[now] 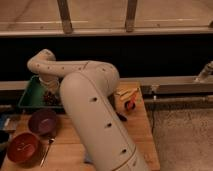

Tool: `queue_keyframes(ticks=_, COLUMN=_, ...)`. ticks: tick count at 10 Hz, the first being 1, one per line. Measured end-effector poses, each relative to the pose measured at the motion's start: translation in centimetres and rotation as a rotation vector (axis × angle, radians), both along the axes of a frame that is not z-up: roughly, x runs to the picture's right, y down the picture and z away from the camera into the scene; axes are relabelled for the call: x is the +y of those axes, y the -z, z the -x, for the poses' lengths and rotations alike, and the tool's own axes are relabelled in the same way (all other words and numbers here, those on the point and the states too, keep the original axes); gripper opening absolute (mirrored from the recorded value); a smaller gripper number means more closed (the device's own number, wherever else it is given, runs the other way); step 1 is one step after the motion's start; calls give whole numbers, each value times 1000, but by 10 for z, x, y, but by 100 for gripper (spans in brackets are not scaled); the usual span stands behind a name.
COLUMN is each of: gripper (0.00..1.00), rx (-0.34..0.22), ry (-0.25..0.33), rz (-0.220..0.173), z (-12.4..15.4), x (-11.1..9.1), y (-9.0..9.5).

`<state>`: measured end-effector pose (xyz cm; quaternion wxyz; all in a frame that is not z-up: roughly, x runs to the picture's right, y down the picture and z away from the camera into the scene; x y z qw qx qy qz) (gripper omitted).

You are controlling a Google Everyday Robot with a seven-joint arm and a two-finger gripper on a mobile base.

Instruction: Wipe tray with towel

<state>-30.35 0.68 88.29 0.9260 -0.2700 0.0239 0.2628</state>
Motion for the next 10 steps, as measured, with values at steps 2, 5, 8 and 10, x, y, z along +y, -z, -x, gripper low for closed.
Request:
queue_keyframes(ticks=2, gripper=0, rx=58, ry=-46, rz=-12, z=-32, x=-17, y=-10)
queue_keyframes(ticks=5, gripper=0, rx=128, ry=-105, rz=-18, z=-75, x=-56, y=-43)
queue_keyframes(ticks=8, gripper=0, rx=126, ry=-105, rz=-17, z=-64, x=-80, y=-67)
queue_keyframes(ticks=10, gripper=0, rx=99, ry=-77, rz=-22, z=-35, x=-89, y=-71)
